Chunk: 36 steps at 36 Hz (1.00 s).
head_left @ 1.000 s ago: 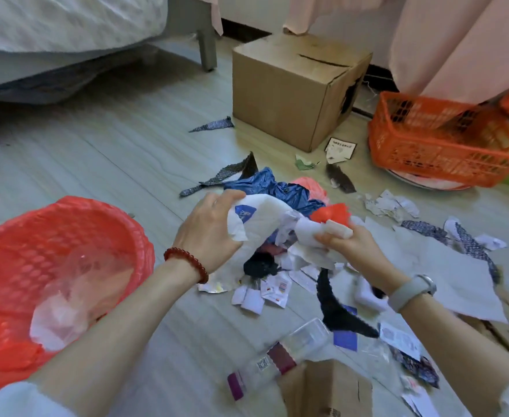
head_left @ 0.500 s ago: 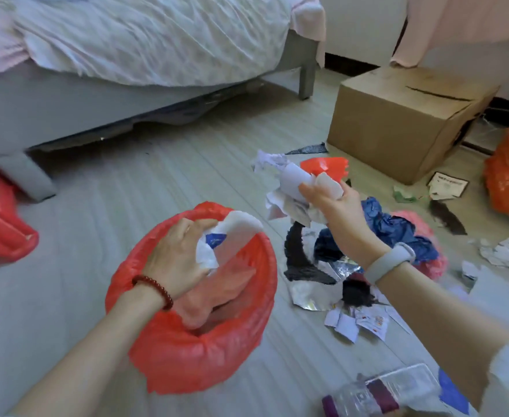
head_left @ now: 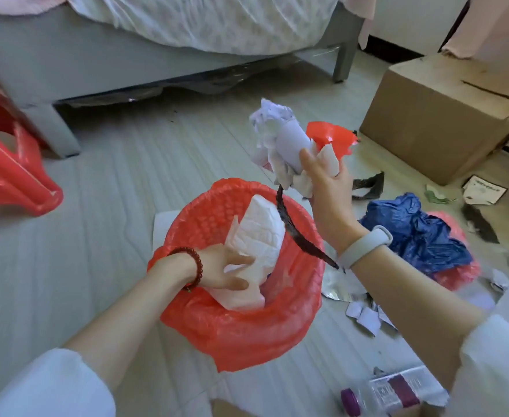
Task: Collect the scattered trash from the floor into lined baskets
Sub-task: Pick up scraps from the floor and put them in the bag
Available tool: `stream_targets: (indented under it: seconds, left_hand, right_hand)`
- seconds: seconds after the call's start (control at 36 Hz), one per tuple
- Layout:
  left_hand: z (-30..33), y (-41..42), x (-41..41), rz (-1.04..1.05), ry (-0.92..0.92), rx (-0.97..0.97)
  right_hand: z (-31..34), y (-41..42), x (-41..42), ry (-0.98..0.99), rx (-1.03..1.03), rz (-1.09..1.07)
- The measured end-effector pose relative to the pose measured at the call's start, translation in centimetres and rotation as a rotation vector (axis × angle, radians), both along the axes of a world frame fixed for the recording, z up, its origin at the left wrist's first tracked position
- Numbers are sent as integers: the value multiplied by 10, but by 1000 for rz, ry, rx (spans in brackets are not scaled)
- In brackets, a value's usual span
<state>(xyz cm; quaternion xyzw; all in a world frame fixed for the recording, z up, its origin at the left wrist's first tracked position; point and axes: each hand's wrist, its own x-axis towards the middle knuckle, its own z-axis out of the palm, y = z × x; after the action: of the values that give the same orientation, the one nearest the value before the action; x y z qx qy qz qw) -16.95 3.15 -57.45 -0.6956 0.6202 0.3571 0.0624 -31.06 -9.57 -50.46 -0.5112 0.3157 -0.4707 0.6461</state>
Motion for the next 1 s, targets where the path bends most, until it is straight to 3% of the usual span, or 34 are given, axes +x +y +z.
stream_targets:
  seconds: [0.08,0.17,0.25,0.31,0.36,0.44,0.64,0.75,0.92,1.0]
  left_hand:
    - [1,12,3,114,-77,-68]
    - [3,25,15,283,-317,-362]
    - [-2,37,25,503,-422,-556]
    - [-7,41,29,571,-425,-532]
    - [-17,44,31,616,-365,-417]
    - [-32,46,29,697,-271,-373]
    - [-39,45,26,735,-289,-475]
    - [-39,45,26,732,-290,-469]
    - [-38,46,25,735,-287,-505]
    - [-37,44,23,755,-286,-545]
  right_hand:
    - [-20,10,19,117,-87,40]
    - [-70,18,29,669,-419,274]
    - [-114,24,20,1185,-895,595]
    - [-126,35,14,1398,-1004,756]
    - [-137,39,18,1545,-963,906]
    - [-146,39,26,1654,-901,1047]
    - [-174,39,40,1906,-1151,1242]
    - [-186,33,43,1880,-1044,1277]
    - [-111,29,32,1666,-795,1296]
    - [-80,22,19,1667,-864,1141]
